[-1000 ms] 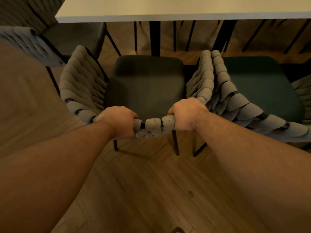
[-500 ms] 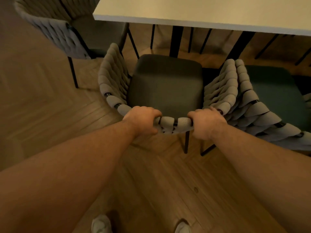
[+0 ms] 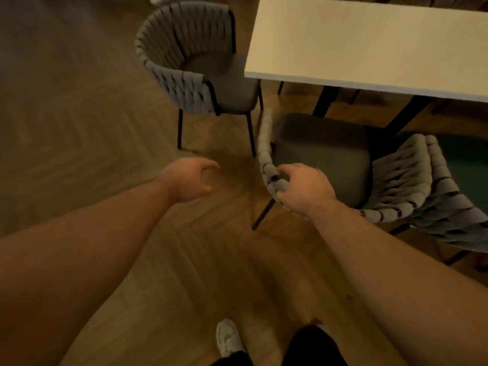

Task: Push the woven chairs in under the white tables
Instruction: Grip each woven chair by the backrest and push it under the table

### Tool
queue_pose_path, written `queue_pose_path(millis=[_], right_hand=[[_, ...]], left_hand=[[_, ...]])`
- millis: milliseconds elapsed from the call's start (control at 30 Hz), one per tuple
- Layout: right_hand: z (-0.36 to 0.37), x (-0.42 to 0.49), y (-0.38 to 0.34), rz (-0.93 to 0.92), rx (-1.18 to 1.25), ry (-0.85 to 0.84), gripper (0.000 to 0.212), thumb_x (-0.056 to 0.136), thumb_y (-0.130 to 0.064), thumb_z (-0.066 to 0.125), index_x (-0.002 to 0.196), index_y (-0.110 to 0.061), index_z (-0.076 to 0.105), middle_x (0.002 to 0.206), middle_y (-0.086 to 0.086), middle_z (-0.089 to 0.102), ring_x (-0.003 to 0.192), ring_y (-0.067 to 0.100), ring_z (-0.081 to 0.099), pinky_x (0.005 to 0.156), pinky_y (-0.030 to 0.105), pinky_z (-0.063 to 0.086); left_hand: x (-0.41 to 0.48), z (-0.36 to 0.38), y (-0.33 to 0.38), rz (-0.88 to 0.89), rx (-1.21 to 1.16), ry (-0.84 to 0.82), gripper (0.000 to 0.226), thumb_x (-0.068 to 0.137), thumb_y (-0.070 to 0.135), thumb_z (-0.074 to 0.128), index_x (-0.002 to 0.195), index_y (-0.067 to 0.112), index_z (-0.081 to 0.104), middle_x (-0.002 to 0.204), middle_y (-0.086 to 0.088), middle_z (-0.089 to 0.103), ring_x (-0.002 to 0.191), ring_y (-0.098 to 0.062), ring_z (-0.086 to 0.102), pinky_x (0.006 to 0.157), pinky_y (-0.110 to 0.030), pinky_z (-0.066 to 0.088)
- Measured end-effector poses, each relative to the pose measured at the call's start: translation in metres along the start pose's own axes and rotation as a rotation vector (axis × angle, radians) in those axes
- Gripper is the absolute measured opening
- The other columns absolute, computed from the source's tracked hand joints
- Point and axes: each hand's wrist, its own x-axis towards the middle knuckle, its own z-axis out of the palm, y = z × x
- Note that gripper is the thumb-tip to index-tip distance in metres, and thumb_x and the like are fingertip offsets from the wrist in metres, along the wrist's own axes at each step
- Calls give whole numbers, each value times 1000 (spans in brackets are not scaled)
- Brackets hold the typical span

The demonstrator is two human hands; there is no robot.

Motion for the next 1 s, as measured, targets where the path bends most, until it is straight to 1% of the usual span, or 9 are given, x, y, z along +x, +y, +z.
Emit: queue_pose_path(millis=[67,133,333,467,600,700,800,933,1000], right_hand=[[-7,11,-33,-1,-6,47,52,90,-43,73,140,-37,61,128,-4,66,114,23,64,109,53,50],[-12,25,-64,-15,8,68,58,89,-41,73,146,-38,59,135,-2,66,119,25,64,110,53,50],[-23,101,-136,-85,60,47,61,90,-42,75,148,-35,57,143,-4,63,125,24,63,108,51,52],[-31,172,-183,-158,22,-33,65,93,-42,72,154,-30,52,152,-1,57,137,25,56,121,53,39],[-42,242,-236,-241,-69,-116,65,97,-45,68,157,-30,48,157,-2,53,143,24,50,126,55,30],[-51,295,-272,-230,-84,-119,63,97,-44,68,156,-29,50,155,-1,54,142,24,51,125,54,32],[-52,354,-311,-216,-77,-118,63,95,-45,69,154,-30,51,151,-1,57,139,25,52,123,52,35],[-45,438,-367,-130,-25,-70,68,90,-50,70,154,-33,51,149,-2,59,140,25,52,122,53,33],[-43,475,-395,-66,26,-53,68,88,-52,71,151,-34,54,148,-2,60,138,26,52,120,53,35]], left_hand=[[-3,-29,-34,-46,17,25,65,88,36,78,150,34,59,142,-7,66,126,-28,61,96,-32,46],[-3,-53,-63,-86,25,40,65,87,36,77,150,34,59,142,-9,66,128,-31,60,98,-35,48],[32,-104,-126,-164,10,40,66,87,36,75,150,33,58,145,-9,65,129,-30,60,100,-35,49],[72,-135,-171,-189,-8,19,67,88,37,75,152,34,55,149,-5,62,133,-27,58,102,-35,48],[107,-173,-225,-226,-44,8,67,91,39,73,154,36,52,154,-3,58,138,-26,55,107,-37,49],[136,-198,-269,-250,-50,-5,66,91,40,73,154,38,52,153,-1,59,138,-25,56,109,-41,50],[174,-222,-320,-244,-33,-24,67,90,39,73,154,38,52,151,-1,60,135,-25,57,107,-39,50],[247,-261,-395,-161,6,-24,68,90,40,74,154,37,51,151,-1,60,134,-25,57,105,-38,50],[287,-284,-429,-98,35,-39,70,90,40,75,155,38,50,150,-1,60,132,-24,58,104,-39,51]])
